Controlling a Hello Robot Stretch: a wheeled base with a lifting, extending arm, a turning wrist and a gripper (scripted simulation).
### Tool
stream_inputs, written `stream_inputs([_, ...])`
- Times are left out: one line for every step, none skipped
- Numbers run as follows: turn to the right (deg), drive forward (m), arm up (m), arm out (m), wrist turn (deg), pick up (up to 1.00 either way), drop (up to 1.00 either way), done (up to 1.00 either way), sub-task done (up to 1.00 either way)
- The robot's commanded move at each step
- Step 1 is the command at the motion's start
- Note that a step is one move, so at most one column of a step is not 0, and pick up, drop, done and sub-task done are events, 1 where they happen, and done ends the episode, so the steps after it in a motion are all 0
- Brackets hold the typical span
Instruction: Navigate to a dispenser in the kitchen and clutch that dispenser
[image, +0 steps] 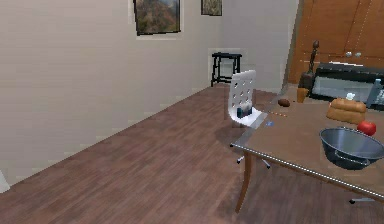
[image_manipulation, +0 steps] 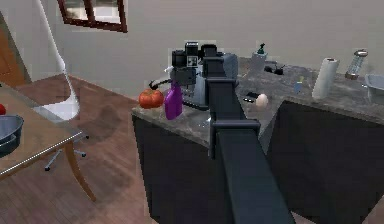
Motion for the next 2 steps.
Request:
stream_inputs([0.0, 0.0, 0.0, 0.0, 0.0, 1.0, 0.0, 0.0, 0.0])
stream_inputs([0.0, 0.0, 0.0, 0.0, 0.0, 0.0, 0.0, 1.0, 0.0])
